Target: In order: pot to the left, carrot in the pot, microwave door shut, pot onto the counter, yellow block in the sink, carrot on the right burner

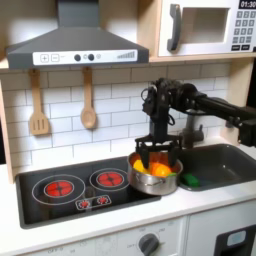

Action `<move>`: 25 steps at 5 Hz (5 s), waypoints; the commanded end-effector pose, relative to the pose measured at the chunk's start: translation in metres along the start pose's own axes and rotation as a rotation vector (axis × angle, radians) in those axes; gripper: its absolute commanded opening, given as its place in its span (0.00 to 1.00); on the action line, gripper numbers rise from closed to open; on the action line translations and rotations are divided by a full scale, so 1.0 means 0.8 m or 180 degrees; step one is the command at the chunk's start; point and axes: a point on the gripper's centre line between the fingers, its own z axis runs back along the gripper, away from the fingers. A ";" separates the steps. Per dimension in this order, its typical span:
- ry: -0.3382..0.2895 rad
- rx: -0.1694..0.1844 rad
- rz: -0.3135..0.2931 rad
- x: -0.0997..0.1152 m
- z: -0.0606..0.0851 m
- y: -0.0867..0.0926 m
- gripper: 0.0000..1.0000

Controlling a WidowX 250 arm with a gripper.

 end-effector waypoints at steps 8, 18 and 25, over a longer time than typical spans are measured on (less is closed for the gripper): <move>-0.0162 0.0254 0.0060 0.030 -0.019 0.049 1.00; -0.0219 0.0314 0.0198 0.021 -0.042 0.059 0.00; -0.0523 0.0127 -0.0183 0.017 0.031 0.044 0.00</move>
